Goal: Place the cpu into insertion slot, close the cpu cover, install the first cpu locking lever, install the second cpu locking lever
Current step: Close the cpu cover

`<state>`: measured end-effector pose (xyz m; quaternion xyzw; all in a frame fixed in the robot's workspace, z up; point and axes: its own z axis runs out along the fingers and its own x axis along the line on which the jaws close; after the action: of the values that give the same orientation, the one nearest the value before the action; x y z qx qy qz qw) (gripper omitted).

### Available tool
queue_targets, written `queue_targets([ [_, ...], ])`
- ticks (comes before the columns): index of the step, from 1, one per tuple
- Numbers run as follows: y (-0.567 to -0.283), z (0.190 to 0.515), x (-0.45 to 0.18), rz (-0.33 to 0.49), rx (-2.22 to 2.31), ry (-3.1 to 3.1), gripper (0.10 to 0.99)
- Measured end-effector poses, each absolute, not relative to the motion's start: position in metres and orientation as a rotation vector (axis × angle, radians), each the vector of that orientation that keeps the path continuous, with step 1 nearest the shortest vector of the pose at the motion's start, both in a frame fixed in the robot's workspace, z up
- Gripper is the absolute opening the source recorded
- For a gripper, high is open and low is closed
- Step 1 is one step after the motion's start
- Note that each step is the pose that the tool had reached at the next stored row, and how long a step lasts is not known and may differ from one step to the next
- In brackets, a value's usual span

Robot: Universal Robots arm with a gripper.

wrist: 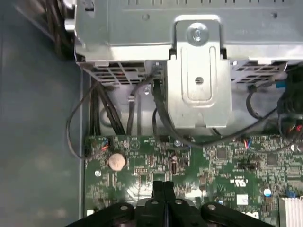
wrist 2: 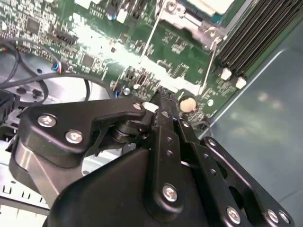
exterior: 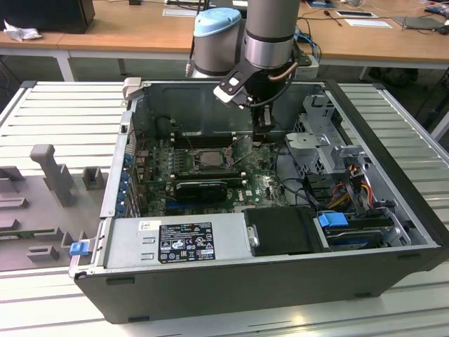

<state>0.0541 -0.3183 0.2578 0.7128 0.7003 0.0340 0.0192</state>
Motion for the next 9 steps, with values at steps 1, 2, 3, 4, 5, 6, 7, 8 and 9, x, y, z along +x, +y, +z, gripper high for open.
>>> queue_targets([
  [1, -0.318, 0.257, 0.055, 0.105, 2.212, 2.174, 0.106],
  [2, -0.318, 0.251, 0.056, 0.105, 2.212, 2.174, 0.106],
  [3, -0.318, 0.247, 0.056, 0.104, 2.213, 2.175, 0.106],
  [4, -0.318, 0.247, 0.056, 0.082, 2.225, 2.186, 0.106],
  [5, -0.318, 0.247, 0.055, 0.082, 2.225, 2.186, 0.106],
  [6, -0.318, 0.247, 0.053, 0.082, 2.225, 2.186, 0.106],
  [7, -0.318, 0.247, 0.05, 0.082, 2.225, 2.186, 0.106],
  [8, -0.318, 0.247, 0.049, 0.082, 2.225, 2.186, 0.106],
  [9, -0.318, 0.247, 0.049, 0.082, 2.225, 2.186, 0.106],
])
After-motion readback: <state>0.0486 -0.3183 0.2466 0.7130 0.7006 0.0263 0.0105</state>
